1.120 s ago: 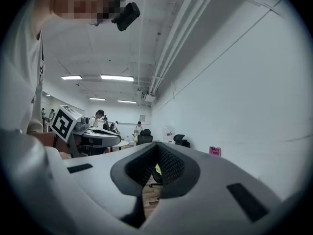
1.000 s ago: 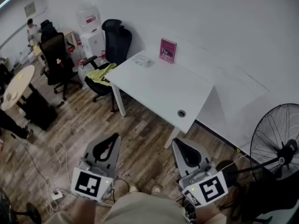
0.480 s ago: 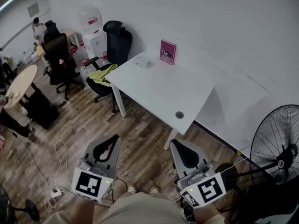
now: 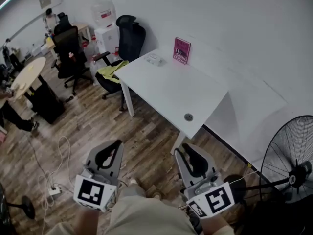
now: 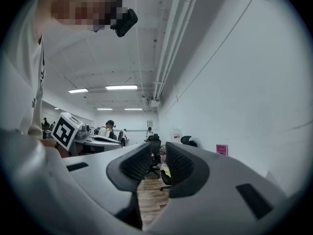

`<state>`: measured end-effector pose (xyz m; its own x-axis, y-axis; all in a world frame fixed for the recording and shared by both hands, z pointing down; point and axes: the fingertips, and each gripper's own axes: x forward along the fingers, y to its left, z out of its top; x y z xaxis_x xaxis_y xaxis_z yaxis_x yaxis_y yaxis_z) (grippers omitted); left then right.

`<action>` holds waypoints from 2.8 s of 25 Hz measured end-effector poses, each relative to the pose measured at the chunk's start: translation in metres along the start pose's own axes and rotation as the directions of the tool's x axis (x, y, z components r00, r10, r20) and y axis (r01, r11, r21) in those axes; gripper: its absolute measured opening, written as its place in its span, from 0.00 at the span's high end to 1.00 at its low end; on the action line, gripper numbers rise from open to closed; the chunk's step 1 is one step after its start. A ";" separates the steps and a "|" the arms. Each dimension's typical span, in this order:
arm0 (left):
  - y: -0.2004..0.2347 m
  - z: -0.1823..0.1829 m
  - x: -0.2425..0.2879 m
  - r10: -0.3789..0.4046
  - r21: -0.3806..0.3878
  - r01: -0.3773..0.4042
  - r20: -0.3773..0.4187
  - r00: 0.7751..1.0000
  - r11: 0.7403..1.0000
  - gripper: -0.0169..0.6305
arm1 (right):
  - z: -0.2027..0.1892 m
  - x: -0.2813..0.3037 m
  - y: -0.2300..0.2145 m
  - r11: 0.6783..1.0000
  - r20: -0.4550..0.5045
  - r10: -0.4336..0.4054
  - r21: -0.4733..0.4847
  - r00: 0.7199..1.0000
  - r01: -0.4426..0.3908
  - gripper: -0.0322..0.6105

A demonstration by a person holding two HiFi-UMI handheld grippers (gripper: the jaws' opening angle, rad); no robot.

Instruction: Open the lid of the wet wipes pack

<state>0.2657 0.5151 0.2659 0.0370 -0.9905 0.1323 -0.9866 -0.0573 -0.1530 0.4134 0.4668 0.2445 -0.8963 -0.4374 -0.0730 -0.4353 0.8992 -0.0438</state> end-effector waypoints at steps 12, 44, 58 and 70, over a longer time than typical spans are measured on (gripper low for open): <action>0.034 -0.014 0.019 0.039 -0.011 -0.040 -0.012 0.999 0.999 0.93 | -0.013 0.048 -0.008 0.999 -0.043 0.039 -0.025 0.998 -0.040 0.68; 0.331 -0.057 0.223 -0.067 -0.044 0.065 -0.049 0.997 0.997 0.93 | -0.051 0.407 -0.080 0.994 -0.131 -0.068 -0.090 0.989 0.057 0.68; 0.403 -0.063 0.392 -0.089 0.003 0.089 -0.080 0.993 0.996 0.93 | -0.099 0.549 -0.209 0.993 -0.174 -0.075 -0.102 0.982 0.058 0.68; 0.427 -0.043 0.557 -0.150 0.043 0.156 -0.118 0.982 0.987 0.93 | -0.121 0.620 -0.338 0.991 -0.244 -0.120 -0.083 0.962 0.102 0.68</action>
<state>-0.1415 -0.0553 0.3165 0.1657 -0.9489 0.2685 -0.9608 -0.2167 -0.1729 -0.0057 -0.1076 0.3349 -0.8311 -0.5268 0.1781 -0.5302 0.8473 0.0323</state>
